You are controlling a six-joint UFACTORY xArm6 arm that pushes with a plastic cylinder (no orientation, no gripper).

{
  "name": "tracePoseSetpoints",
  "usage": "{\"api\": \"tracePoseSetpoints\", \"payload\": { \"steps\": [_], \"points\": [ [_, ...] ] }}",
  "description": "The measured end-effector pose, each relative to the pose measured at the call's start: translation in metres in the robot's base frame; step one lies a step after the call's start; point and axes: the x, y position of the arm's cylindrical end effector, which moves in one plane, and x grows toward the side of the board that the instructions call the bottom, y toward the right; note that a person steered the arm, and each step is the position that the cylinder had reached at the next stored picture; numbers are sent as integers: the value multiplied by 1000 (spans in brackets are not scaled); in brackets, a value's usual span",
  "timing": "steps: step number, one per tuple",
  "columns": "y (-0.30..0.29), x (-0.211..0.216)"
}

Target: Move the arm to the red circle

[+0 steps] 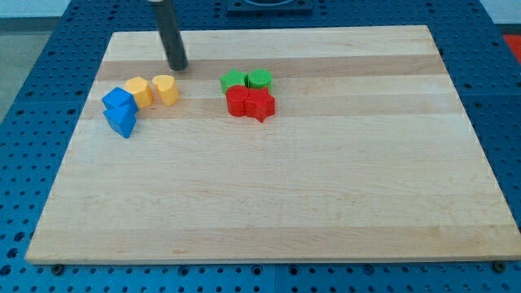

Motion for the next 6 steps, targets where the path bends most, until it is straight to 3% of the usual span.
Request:
{"api": "tracePoseSetpoints", "payload": {
  "steps": [4,6],
  "points": [
    [24,102],
    [95,139]
  ]
}}
